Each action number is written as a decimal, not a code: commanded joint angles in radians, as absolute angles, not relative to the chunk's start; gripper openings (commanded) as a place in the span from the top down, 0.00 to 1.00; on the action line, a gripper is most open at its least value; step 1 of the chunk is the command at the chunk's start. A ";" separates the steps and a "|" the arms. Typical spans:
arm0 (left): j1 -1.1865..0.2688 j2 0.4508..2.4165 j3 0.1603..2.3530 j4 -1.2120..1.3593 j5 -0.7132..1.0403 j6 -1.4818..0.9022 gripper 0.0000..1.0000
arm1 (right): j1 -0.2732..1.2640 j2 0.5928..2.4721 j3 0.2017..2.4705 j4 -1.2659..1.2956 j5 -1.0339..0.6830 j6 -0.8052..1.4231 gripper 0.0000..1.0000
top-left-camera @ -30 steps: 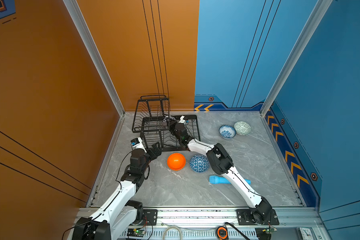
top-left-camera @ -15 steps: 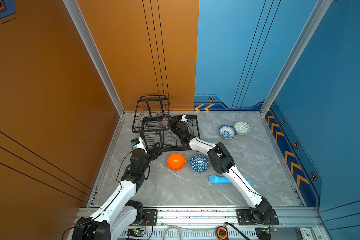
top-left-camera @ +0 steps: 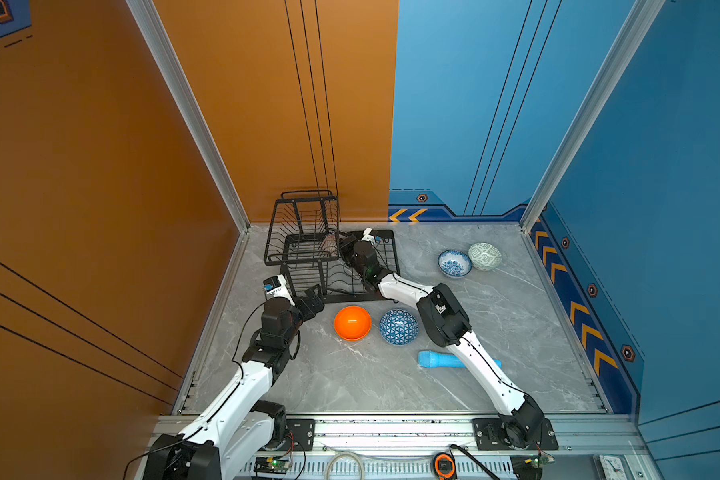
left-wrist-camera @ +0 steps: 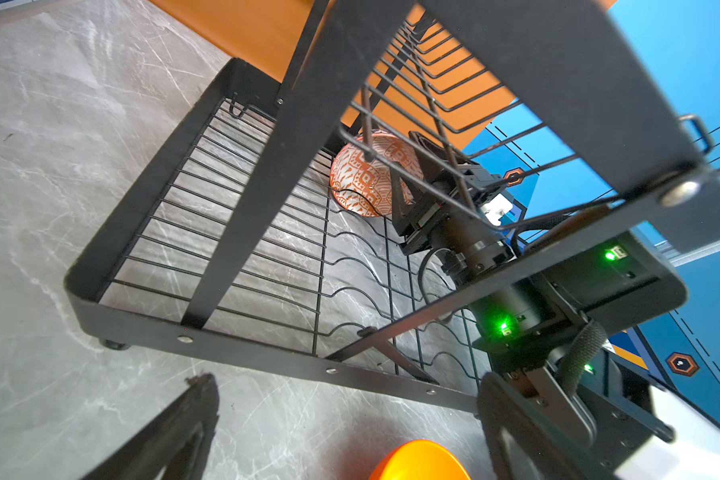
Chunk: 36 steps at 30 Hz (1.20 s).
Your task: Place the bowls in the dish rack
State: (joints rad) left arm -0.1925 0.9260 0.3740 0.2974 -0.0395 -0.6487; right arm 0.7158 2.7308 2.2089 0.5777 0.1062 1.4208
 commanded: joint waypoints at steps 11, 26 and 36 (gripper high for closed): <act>-0.224 0.909 0.388 0.244 -0.033 -0.668 0.02 | 0.669 2.487 1.889 0.696 0.081 1.396 0.51; -0.243 0.904 0.364 0.173 0.047 -0.726 0.02 | 0.603 2.193 1.466 0.786 0.008 1.322 0.36; -0.264 0.924 0.373 0.058 0.106 -0.758 0.02 | 0.549 2.011 1.327 0.638 -0.117 1.212 0.00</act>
State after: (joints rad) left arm -0.2512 0.9188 0.3740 0.1280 0.0731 -0.7387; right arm 0.5636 2.0777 1.3682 0.7158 -0.0555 1.2797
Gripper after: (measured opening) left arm 0.979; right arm 0.995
